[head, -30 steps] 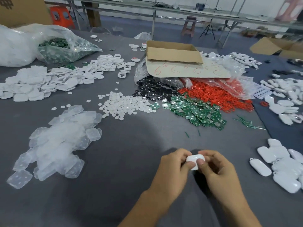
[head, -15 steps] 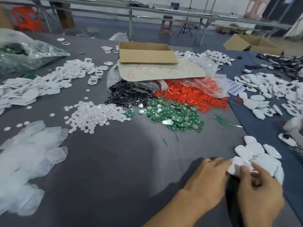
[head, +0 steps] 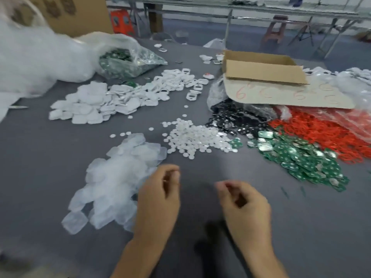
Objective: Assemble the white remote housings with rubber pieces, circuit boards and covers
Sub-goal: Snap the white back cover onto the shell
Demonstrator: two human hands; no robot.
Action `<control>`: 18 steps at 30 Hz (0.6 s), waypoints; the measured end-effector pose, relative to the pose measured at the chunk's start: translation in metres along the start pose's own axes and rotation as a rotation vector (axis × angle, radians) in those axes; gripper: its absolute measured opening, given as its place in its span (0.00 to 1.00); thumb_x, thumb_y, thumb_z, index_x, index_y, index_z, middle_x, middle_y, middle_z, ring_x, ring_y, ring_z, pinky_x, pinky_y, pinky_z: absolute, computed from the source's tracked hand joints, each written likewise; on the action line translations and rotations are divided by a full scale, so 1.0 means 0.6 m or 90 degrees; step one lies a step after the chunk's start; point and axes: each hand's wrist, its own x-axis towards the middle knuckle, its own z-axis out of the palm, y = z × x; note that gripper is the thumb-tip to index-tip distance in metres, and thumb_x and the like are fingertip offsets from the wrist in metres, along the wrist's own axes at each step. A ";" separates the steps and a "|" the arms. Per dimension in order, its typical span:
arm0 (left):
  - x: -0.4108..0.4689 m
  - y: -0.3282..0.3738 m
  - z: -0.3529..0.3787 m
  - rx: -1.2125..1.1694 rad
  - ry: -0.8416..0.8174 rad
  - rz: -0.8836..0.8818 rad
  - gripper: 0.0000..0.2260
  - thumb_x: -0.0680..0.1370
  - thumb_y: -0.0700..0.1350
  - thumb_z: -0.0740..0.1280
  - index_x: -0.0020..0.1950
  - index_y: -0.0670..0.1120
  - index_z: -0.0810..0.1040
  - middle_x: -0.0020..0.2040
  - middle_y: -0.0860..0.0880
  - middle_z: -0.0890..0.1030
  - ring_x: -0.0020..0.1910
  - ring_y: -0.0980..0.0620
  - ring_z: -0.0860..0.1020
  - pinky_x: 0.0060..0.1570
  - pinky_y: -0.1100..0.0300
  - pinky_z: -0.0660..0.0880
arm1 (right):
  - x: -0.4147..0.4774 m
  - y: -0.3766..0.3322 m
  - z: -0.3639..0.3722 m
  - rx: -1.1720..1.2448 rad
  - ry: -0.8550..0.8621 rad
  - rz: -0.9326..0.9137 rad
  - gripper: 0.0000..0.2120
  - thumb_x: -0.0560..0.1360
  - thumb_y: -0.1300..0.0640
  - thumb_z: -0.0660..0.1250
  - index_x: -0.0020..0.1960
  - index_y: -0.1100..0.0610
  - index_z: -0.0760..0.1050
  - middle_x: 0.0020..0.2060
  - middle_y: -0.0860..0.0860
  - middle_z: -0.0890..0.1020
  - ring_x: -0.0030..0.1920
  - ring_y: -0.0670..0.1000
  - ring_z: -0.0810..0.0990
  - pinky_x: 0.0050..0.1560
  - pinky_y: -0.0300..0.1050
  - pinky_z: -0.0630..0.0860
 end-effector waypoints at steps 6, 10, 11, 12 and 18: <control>0.082 -0.036 -0.072 0.074 0.036 -0.041 0.06 0.81 0.42 0.68 0.54 0.52 0.79 0.48 0.56 0.81 0.43 0.62 0.79 0.44 0.73 0.73 | 0.024 -0.056 0.155 -0.026 -0.156 -0.081 0.10 0.77 0.54 0.71 0.57 0.45 0.80 0.47 0.39 0.81 0.46 0.37 0.80 0.44 0.26 0.73; 0.167 -0.029 -0.045 0.098 -0.027 -0.036 0.10 0.81 0.38 0.65 0.58 0.49 0.81 0.53 0.53 0.83 0.49 0.57 0.80 0.55 0.61 0.76 | 0.087 -0.090 0.233 -0.058 -0.177 -0.111 0.14 0.80 0.56 0.66 0.64 0.48 0.77 0.53 0.43 0.78 0.52 0.41 0.78 0.55 0.41 0.78; 0.196 -0.029 -0.033 0.103 -0.032 -0.035 0.11 0.81 0.38 0.64 0.59 0.48 0.81 0.54 0.52 0.83 0.52 0.54 0.80 0.56 0.59 0.76 | 0.112 -0.095 0.248 -0.072 -0.166 -0.121 0.15 0.80 0.58 0.65 0.65 0.49 0.76 0.55 0.45 0.78 0.53 0.42 0.78 0.56 0.42 0.77; 0.227 -0.029 -0.020 0.112 -0.034 -0.033 0.12 0.81 0.38 0.63 0.60 0.47 0.81 0.55 0.50 0.83 0.54 0.52 0.80 0.58 0.57 0.75 | 0.141 -0.097 0.260 -0.094 -0.147 -0.134 0.16 0.80 0.59 0.64 0.66 0.50 0.75 0.56 0.46 0.78 0.53 0.43 0.77 0.57 0.42 0.75; 0.424 -0.034 0.097 0.181 -0.129 -0.009 0.15 0.81 0.36 0.62 0.66 0.40 0.78 0.63 0.41 0.80 0.64 0.44 0.77 0.64 0.53 0.72 | 0.358 -0.092 0.301 -0.329 -0.108 -0.172 0.17 0.77 0.64 0.62 0.66 0.61 0.73 0.60 0.59 0.75 0.61 0.58 0.74 0.55 0.45 0.68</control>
